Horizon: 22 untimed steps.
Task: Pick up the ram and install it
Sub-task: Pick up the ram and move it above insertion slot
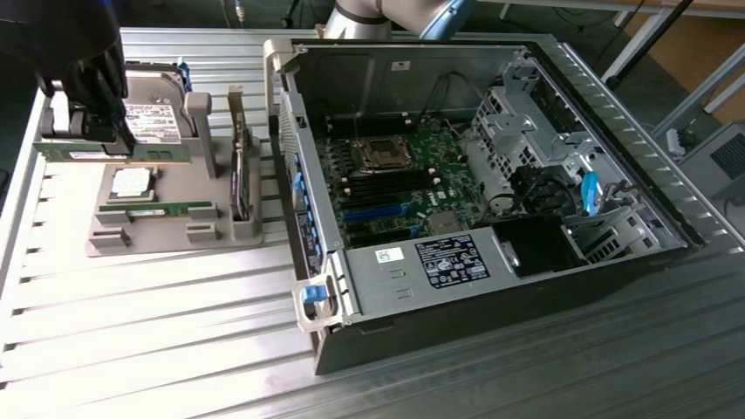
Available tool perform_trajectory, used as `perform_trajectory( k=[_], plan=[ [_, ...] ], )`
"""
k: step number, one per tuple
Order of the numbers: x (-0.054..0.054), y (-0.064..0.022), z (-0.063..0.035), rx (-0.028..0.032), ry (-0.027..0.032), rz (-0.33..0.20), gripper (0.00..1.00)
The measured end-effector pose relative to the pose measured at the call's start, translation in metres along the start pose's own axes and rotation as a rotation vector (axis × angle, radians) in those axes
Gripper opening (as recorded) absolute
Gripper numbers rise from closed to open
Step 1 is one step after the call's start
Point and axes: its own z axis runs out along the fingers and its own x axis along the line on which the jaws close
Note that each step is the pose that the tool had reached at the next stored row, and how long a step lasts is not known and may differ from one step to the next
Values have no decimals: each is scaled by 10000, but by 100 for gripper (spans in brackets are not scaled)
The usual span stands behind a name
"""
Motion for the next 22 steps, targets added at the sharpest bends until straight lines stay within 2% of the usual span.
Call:
perform_trajectory(
  k=[22],
  plan=[
    [-2, 0, -51, 1, 4, -1, 11]
  ],
)
